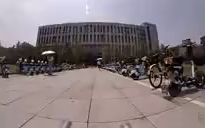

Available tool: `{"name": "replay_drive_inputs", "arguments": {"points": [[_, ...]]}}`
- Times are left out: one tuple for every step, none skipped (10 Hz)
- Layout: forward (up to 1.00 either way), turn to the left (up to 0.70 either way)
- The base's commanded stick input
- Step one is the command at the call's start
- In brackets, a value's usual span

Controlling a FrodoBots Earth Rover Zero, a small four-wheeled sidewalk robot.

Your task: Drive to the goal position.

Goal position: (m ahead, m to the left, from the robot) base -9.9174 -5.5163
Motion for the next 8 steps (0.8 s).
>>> {"name": "replay_drive_inputs", "arguments": {"points": [[1.0,-0.04],[1.0,0.0],[1.0,0.0],[1.0,-0.19],[1.0,-0.04],[1.0,0.0],[1.0,0.0],[1.0,0.0]]}}
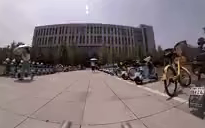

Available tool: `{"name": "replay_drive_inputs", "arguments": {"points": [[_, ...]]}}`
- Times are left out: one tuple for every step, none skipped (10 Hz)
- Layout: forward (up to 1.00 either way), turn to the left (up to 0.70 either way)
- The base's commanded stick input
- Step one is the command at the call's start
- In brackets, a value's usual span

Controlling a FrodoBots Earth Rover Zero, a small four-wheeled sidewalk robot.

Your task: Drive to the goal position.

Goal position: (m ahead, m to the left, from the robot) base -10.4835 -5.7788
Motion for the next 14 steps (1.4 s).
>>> {"name": "replay_drive_inputs", "arguments": {"points": [[1.0,0.0],[1.0,0.0],[1.0,0.0],[1.0,0.0],[1.0,-0.04],[1.0,-0.09],[1.0,-0.01],[1.0,0.0],[1.0,0.0],[1.0,0.0],[1.0,0.0],[1.0,0.0],[1.0,0.0],[1.0,0.0]]}}
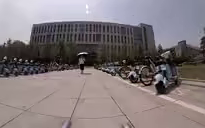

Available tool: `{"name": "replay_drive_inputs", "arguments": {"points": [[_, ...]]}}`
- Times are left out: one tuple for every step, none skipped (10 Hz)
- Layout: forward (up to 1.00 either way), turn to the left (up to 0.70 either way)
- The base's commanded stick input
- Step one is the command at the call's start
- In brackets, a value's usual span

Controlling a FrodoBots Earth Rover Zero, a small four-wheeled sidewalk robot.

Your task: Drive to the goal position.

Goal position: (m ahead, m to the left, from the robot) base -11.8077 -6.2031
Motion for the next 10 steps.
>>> {"name": "replay_drive_inputs", "arguments": {"points": [[1.0,0.0],[1.0,0.0],[1.0,0.0],[1.0,0.0],[1.0,0.0],[1.0,0.0],[1.0,0.0],[1.0,0.0],[1.0,0.0],[1.0,0.09]]}}
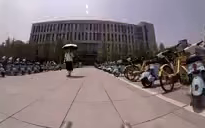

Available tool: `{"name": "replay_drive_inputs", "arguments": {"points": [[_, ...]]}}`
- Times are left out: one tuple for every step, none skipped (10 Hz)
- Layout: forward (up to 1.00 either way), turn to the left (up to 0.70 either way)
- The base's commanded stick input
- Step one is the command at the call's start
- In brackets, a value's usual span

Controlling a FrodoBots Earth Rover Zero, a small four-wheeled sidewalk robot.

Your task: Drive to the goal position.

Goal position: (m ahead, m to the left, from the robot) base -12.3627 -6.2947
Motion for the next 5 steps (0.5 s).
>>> {"name": "replay_drive_inputs", "arguments": {"points": [[1.0,0.33],[1.0,0.14],[1.0,0.0],[1.0,0.0],[1.0,0.01]]}}
